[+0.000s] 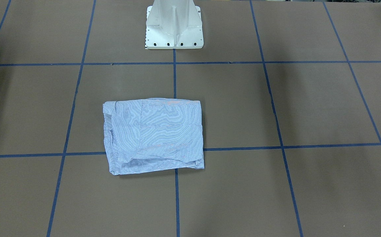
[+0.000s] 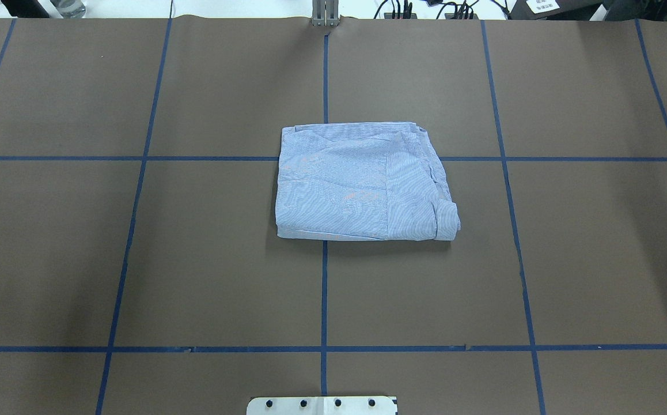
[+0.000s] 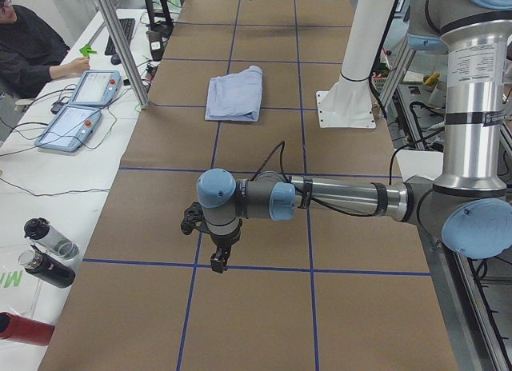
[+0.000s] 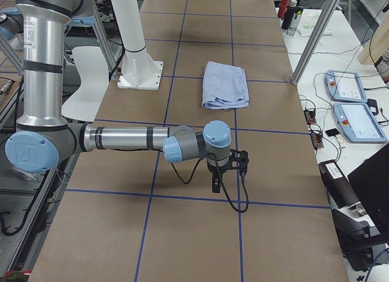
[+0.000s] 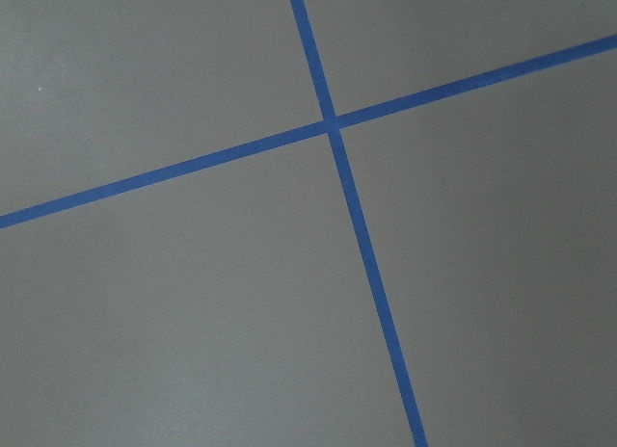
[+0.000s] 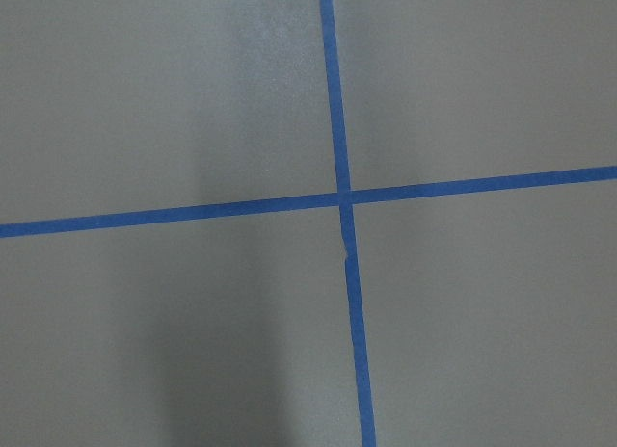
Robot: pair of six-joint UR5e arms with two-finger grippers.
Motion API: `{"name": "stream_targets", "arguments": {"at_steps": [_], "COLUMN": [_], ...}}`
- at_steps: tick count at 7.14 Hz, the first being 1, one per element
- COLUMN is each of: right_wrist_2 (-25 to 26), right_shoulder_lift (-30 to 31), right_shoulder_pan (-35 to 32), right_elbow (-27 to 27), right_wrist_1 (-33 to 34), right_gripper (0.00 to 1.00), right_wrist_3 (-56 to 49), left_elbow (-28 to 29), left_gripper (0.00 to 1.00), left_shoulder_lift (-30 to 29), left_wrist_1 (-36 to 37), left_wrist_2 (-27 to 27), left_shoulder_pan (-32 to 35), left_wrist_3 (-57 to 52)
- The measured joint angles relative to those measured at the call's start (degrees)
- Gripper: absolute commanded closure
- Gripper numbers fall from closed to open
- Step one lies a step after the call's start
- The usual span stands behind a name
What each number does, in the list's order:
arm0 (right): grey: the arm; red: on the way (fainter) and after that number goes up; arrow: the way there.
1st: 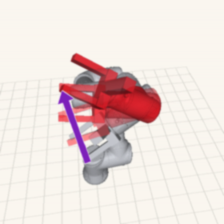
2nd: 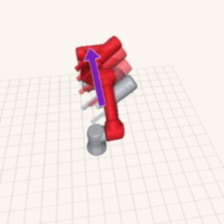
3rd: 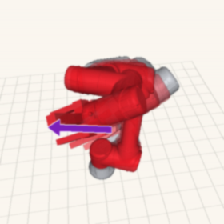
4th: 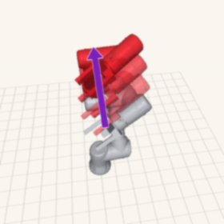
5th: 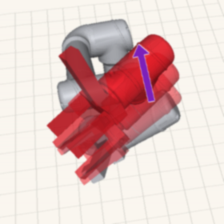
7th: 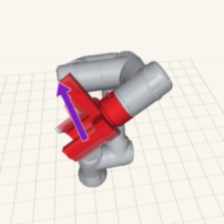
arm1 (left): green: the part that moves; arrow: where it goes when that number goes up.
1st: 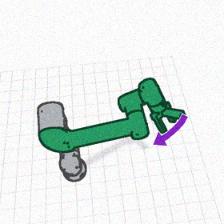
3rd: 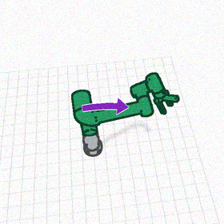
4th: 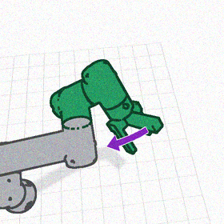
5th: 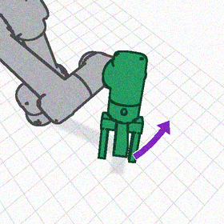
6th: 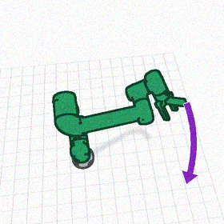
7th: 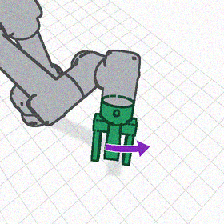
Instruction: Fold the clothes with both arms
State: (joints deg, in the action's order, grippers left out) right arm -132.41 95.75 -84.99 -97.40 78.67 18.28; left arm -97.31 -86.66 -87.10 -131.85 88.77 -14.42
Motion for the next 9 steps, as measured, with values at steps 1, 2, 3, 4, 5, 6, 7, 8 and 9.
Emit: {"name": "stream_targets", "arguments": {"at_steps": [1,2,3,4,5,6,7,8,9], "right_wrist_2": [-0.08,-0.03,0.05,0.02,-0.02,-0.03,-0.09,-0.4,-1.12], "right_shoulder_lift": [-0.02,-0.43,-0.98,-1.07,-0.89,-0.25,0.95,2.08,2.81], "right_shoulder_pan": [-0.21,-0.88,-1.78,-2.26,-2.45,-2.5,-2.53,-2.54,-2.54], "right_elbow": [-1.03,-3.52,-6.51,-8.23,-8.67,-8.6,-8.22,-7.62,-7.01], "right_wrist_1": [2.57,9.02,16.52,20.89,22.47,22.13,20.55,18.91,18.11], "right_gripper": [0.0,0.0,0.0,0.0,0.0,0.0,0.0,0.0,0.0], "right_wrist_3": [-1.51,-5.32,-10.37,-13.68,-15.25,-16.24,-17.71,-19.25,-19.99], "left_elbow": [-0.03,-0.05,-0.06,-0.06,-0.05,-0.05,-0.04,-0.01,0.0], "left_gripper": [0.0,0.0,0.0,0.0,0.0,0.0,0.0,0.0,0.0], "left_shoulder_lift": [0.0,0.0,0.0,0.0,0.0,0.0,0.0,0.0,0.0], "left_wrist_1": [0.0,0.0,0.0,0.0,0.0,0.0,0.0,0.0,0.0], "left_wrist_2": [0.01,0.01,0.01,0.01,0.01,0.01,0.01,0.01,0.01], "left_shoulder_pan": [0.0,0.0,0.0,0.0,0.0,0.0,0.0,0.0,0.0], "left_wrist_3": [-0.02,-0.05,-0.06,-0.03,-0.01,-0.02,-0.05,-0.07,-0.08]}}
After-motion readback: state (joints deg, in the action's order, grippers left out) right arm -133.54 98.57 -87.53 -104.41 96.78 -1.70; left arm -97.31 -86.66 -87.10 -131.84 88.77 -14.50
